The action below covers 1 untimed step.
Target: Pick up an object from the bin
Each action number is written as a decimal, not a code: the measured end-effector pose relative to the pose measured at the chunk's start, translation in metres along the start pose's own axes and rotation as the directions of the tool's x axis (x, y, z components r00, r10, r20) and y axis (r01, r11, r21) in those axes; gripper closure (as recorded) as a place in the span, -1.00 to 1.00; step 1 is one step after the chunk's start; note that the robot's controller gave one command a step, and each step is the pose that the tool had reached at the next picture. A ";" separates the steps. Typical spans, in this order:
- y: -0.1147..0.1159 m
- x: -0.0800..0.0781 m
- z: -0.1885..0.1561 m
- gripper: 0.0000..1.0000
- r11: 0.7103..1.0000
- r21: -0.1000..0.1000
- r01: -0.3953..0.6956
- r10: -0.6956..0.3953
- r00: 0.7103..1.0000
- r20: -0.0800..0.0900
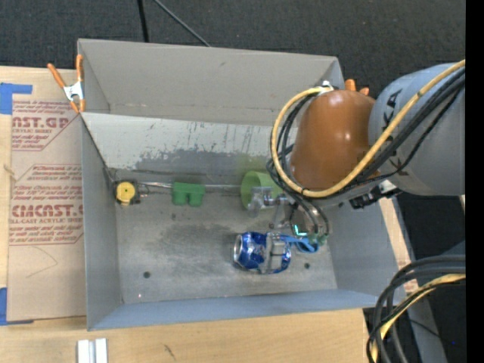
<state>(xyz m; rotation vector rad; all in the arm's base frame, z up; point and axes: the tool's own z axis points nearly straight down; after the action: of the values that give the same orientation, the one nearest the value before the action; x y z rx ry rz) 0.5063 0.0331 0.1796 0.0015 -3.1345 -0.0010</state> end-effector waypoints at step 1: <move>-0.081 -0.009 0.114 -1.00 0.989 0.001 -0.149 0.149 0.989 0.001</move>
Offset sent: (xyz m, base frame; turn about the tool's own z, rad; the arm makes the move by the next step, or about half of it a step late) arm 0.0102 -0.0785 -0.1096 0.1453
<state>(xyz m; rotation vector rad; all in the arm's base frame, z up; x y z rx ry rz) 0.5146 -0.0474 0.0654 -0.2328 -3.1268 0.0018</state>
